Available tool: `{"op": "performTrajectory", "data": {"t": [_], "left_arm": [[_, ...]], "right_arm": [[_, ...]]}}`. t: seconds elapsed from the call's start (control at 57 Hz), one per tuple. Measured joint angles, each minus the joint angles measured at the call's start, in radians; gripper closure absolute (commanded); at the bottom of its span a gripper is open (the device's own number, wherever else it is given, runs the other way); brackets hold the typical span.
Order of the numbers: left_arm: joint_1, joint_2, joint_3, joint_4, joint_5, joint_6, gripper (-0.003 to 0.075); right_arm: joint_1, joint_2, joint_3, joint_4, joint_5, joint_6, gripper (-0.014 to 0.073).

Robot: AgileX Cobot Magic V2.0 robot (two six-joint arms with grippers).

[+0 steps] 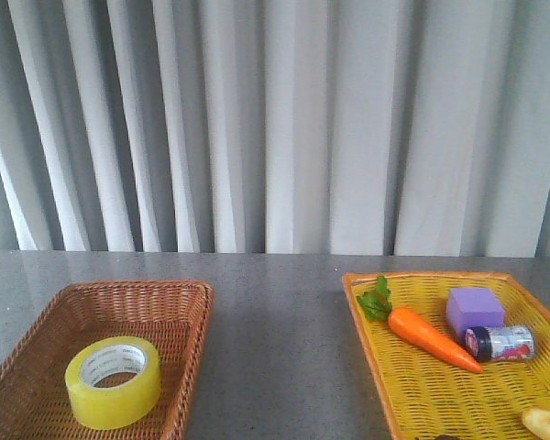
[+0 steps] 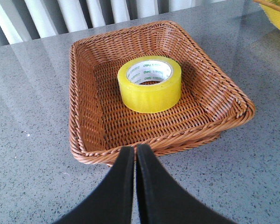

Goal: Transfer tape with both arms

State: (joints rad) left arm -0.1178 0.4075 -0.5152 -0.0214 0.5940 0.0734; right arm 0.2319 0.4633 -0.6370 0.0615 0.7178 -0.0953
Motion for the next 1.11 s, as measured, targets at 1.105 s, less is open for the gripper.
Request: {"op": "performTrajectory", "data": {"t": [1.105], "left_arm": [[0.0,-0.417,0.539,0.0,-0.493,-0.058,0.0727]], "right_arm": [[0.0,0.0,0.0,-0.001,0.0,0.0,0.0601]]}}
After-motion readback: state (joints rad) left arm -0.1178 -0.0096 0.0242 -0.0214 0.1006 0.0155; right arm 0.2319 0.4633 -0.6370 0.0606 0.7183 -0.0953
